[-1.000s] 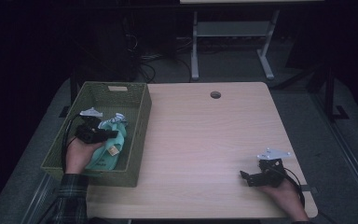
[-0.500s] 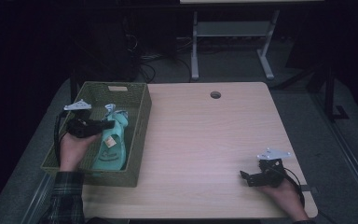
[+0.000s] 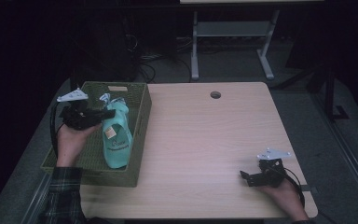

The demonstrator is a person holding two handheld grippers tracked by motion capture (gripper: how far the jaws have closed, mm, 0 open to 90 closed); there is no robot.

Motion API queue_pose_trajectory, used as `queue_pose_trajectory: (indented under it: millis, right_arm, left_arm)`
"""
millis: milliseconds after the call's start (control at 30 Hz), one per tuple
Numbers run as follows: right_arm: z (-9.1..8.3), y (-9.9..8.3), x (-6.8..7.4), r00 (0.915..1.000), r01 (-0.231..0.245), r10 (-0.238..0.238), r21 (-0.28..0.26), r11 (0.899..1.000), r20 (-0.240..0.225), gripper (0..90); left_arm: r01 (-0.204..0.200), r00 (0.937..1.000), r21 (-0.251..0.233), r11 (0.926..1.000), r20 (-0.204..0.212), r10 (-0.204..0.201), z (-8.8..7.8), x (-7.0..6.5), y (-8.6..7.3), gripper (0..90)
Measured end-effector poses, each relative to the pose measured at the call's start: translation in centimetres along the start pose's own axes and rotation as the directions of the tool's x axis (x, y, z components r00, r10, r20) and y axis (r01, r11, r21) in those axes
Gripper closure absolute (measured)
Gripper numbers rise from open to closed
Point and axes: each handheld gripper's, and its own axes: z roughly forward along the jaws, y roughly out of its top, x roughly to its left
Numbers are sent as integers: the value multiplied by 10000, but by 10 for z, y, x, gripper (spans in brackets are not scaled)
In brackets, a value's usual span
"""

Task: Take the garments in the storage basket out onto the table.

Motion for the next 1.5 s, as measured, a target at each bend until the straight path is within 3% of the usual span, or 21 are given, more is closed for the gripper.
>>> queue_pose_trajectory:
  millis: [500, 867, 1133, 1500]
  right_arm:
    - [0, 0, 0, 10000, -15, 15, -3, 10000, 8, 4]
    - [0, 0, 0, 10000, -15, 15, 0, 10000, 17, 4]
    - [0, 0, 0, 10000, -56, 56, 25, 10000, 0, 4]
    - [0, 0, 0, 10000, -16, 16, -2, 10000, 17, 4]
  left_arm:
    - [-401, 9978, -900, 9951, 485, 446, -16, -17, 40, 850]
    - [-802, 9918, -1358, 9875, 884, 927, -12, -37, 67, 850]
    - [-1106, 9812, -1629, 9804, 1391, 1338, 3, -58, 85, 850]
    - [-1295, 9639, -1673, 9774, 2099, 1636, 29, -83, 91, 850]
